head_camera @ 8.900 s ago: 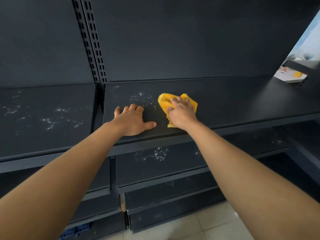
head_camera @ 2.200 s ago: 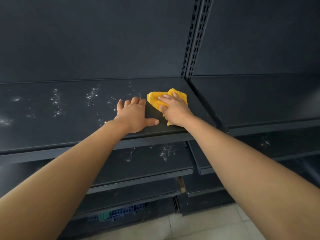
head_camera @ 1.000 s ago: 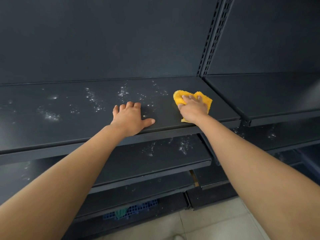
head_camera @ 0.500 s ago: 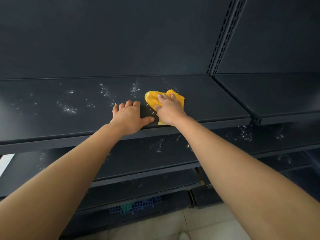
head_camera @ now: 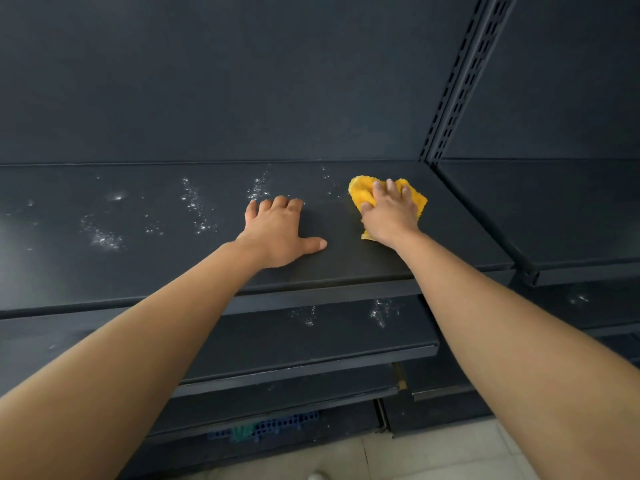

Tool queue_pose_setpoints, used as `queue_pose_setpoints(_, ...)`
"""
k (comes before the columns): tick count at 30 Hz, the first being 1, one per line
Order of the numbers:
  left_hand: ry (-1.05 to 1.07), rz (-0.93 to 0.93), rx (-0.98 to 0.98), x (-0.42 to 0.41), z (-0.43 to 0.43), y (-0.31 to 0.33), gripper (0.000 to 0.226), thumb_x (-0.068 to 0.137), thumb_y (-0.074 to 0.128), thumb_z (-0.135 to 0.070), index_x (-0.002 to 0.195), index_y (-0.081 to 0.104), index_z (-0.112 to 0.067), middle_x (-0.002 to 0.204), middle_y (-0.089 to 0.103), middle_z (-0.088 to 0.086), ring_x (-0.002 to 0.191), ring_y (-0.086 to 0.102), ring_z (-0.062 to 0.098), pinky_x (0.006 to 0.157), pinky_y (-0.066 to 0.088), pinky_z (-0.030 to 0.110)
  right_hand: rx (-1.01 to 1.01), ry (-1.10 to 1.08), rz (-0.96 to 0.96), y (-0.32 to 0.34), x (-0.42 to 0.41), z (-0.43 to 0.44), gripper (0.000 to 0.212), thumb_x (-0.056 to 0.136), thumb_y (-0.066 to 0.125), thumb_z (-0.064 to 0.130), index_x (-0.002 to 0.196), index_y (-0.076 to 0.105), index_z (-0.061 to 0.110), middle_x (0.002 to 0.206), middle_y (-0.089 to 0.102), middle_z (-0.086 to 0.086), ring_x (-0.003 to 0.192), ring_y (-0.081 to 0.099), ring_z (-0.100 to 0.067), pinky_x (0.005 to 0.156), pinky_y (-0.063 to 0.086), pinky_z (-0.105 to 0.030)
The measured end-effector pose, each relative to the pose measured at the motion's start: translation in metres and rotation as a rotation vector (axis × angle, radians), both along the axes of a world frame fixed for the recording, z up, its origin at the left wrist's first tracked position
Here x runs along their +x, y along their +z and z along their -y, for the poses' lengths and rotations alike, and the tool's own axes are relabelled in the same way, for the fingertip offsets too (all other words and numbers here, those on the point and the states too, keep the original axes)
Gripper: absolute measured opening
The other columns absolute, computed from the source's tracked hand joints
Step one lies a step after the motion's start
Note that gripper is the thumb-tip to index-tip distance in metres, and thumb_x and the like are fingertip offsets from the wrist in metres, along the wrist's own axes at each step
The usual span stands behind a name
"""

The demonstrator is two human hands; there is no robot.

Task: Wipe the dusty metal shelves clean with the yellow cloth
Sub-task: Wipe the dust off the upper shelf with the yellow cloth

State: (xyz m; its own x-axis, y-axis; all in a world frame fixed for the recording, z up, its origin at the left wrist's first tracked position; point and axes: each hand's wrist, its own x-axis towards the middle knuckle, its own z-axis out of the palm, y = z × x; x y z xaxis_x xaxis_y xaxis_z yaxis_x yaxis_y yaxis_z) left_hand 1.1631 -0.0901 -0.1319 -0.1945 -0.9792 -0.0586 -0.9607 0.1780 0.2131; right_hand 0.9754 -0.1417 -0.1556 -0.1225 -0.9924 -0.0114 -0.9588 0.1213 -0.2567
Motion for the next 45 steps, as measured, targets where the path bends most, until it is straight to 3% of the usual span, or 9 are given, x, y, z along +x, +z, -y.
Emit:
queue_pose_setpoints(8,0.053,-0.011,0.018,-0.008,0.032,0.001,0.084,0.082,0.053,-0.061,0.147,0.022,-0.018,0.150,0.028,0.008,0.141,0.020,0.028,0.117,0.002,0.042,0.072,0.099,-0.022,0.007,0.015,0.057,0.054,0.098,0.029,0.033,0.150,0.020,0.023,0.159,0.014,0.003,0.147,0.001,-0.028,0.118,0.010,-0.043)
queue_pose_setpoints(13,0.102,0.012,0.021,-0.002,0.042,0.000,0.085,0.081,0.054,-0.061,0.147,0.021,-0.019,0.152,0.025,0.007,0.142,0.017,0.027,0.118,0.001,0.043,0.063,0.393,0.122,0.010,0.048,0.065,0.048,0.098,0.034,0.022,0.145,0.034,0.023,0.157,0.023,0.004,0.147,0.004,-0.024,0.118,0.010,-0.034)
queue_pose_setpoints(17,0.120,0.003,0.028,0.000,0.047,-0.001,0.086,0.081,0.054,-0.062,0.147,0.022,-0.019,0.152,0.025,0.007,0.142,0.017,0.026,0.117,0.000,0.042,-0.003,0.376,0.167,0.011,0.027,0.071,0.044,0.098,0.036,0.016,0.141,0.042,0.015,0.154,0.031,0.000,0.145,0.014,-0.023,0.114,0.015,-0.029)
queue_pose_setpoints(21,0.122,-0.022,0.026,-0.002,0.048,-0.004,0.085,0.081,0.054,-0.061,0.147,0.022,-0.018,0.151,0.027,0.006,0.142,0.017,0.027,0.118,0.000,0.042,-0.032,0.129,0.019,0.003,-0.004,0.094,0.048,0.099,0.029,0.024,0.146,0.031,0.017,0.158,0.020,-0.004,0.145,0.012,-0.028,0.118,0.012,-0.035)
queue_pose_setpoints(24,0.136,-0.022,0.016,0.000,0.048,-0.004,0.084,0.081,0.054,-0.061,0.146,0.023,-0.017,0.151,0.027,0.006,0.141,0.019,0.027,0.118,0.000,0.042,0.014,0.050,0.023,0.006,0.003,0.102,0.050,0.095,0.034,0.023,0.145,0.031,0.020,0.154,0.027,-0.001,0.144,0.012,-0.029,0.116,0.018,-0.041)
queue_pose_setpoints(30,0.179,-0.013,0.005,0.014,0.043,-0.003,0.085,0.081,0.054,-0.062,0.147,0.023,-0.018,0.152,0.026,0.006,0.141,0.020,0.027,0.117,0.003,0.042,0.043,0.276,0.053,0.010,0.058,0.103,0.049,0.095,0.033,0.022,0.144,0.034,0.024,0.154,0.029,0.003,0.145,0.012,-0.028,0.117,0.016,-0.041)
queue_pose_setpoints(37,0.206,-0.026,-0.015,0.029,0.025,-0.005,0.082,0.080,0.055,-0.062,0.145,0.027,-0.020,0.147,0.032,0.005,0.138,0.024,0.027,0.116,0.004,0.042,0.085,0.591,0.211,0.015,0.100,0.073,0.048,0.096,0.038,0.017,0.143,0.040,0.026,0.156,0.026,0.006,0.147,0.008,-0.019,0.116,0.010,-0.028)
queue_pose_setpoints(40,0.193,-0.012,-0.017,0.037,0.014,-0.002,0.083,0.081,0.053,-0.062,0.146,0.025,-0.020,0.147,0.032,0.006,0.138,0.025,0.027,0.116,0.005,0.042,0.134,0.590,0.344,0.022,0.095,0.055,0.047,0.094,0.043,0.014,0.138,0.047,0.029,0.157,0.023,0.006,0.147,0.008,-0.013,0.115,0.014,-0.027)
queue_pose_setpoints(45,0.129,0.038,-0.037,0.046,-0.005,0.004,0.084,0.082,0.050,-0.063,0.147,0.020,-0.019,0.150,0.028,0.007,0.140,0.022,0.029,0.116,0.004,0.044,0.147,0.486,0.357,0.024,0.091,0.017,0.045,0.093,0.047,0.017,0.133,0.051,0.037,0.160,0.012,0.001,0.145,0.017,-0.017,0.110,0.024,-0.031)
